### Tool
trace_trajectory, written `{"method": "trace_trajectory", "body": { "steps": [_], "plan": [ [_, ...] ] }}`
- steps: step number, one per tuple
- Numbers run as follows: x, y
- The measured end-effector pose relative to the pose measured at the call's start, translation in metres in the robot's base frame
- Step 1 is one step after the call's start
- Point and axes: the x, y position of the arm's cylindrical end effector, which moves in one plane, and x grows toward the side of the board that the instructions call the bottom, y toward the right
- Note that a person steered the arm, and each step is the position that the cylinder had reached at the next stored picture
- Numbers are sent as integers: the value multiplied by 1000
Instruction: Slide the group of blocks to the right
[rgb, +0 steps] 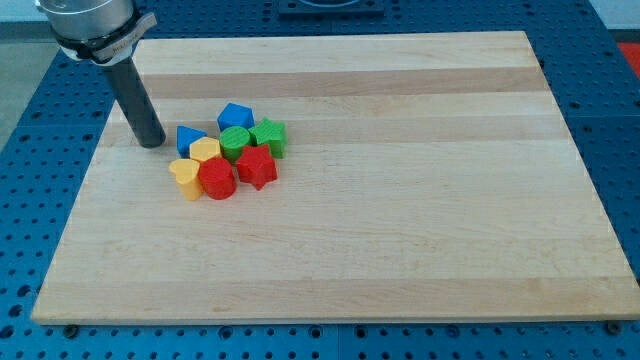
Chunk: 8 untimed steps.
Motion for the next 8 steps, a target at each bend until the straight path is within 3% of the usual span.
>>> {"method": "trace_trajectory", "body": {
  "steps": [2,6,8],
  "plan": [
    [34,16],
    [36,53],
    [36,19]
  ]
}}
